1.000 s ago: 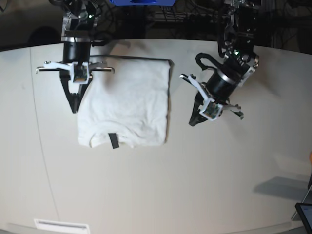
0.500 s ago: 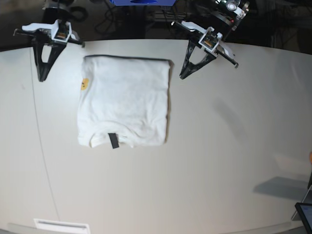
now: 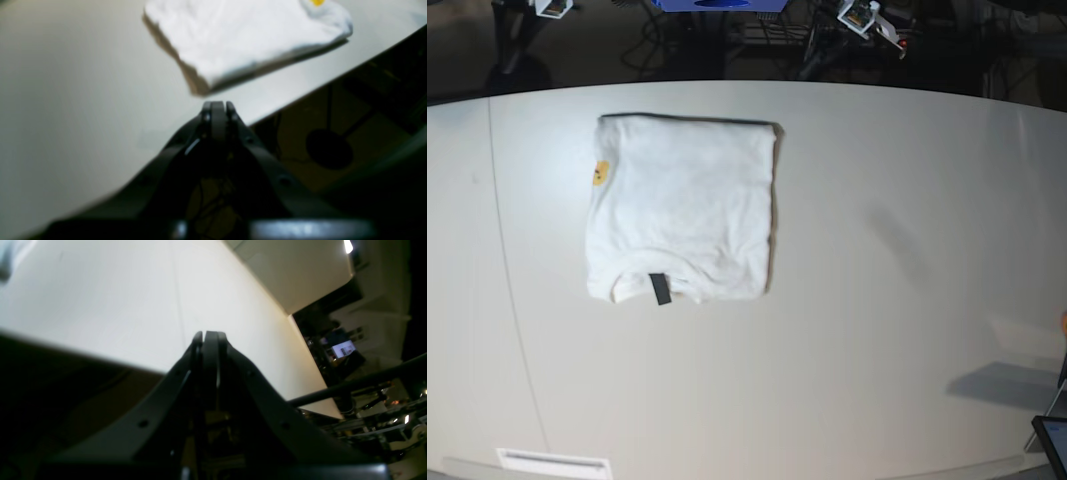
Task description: Fold the T-shirt properly
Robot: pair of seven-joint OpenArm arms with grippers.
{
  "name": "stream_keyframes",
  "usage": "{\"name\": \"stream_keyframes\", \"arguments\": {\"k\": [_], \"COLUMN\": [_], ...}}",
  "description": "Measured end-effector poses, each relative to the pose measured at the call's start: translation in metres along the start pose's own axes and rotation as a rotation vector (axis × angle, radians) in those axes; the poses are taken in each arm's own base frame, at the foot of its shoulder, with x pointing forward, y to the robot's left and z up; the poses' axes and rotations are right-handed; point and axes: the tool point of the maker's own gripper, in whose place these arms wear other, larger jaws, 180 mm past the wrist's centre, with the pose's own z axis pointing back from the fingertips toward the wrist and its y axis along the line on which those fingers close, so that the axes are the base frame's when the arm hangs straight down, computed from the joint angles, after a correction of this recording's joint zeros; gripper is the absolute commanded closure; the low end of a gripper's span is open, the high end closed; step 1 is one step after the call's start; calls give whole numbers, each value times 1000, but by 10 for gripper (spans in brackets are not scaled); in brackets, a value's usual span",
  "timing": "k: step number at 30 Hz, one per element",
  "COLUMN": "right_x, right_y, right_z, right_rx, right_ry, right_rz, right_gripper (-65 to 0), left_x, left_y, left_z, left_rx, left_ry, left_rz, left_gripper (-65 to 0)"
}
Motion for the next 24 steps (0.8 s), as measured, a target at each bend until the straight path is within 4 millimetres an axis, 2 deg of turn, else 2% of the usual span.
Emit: {"name": "stream_keyframes", "arguments": {"k": [4, 7, 9, 11, 14, 17, 22, 24], "right_x": [-38, -61, -76, -95, -144, -187, -196, -204], "right_y": [14, 34, 60, 94, 129, 144, 182, 200], "right_z": [22, 37, 47, 56, 71, 81, 69, 66], "right_rx": [64, 129, 196, 305, 419, 451, 501, 593], "right_ry": [105, 167, 207, 265, 486, 723, 810, 853], "right_rz": [42, 60, 57, 72, 129, 200, 234, 220], "right_gripper": [-4, -4, -22, -45, -45, -42, -16, -16], "left_x": [-42, -73, -107, -145, -182, -219, -263, -278], "left_y": [-9, -24, -36, -48, -67, -75, -67, -65], "left_z": [22, 27, 32, 37, 44, 45, 32, 31], "left_rx": [3, -20, -43, -71, -138, -162, -126, -117], "left_ry": [74, 148, 254, 395, 554, 726, 916, 985], "left_rz": [67, 117, 155, 183, 199, 187, 191, 210], "left_gripper": [0, 0, 0, 0, 0, 0, 0, 0]}}
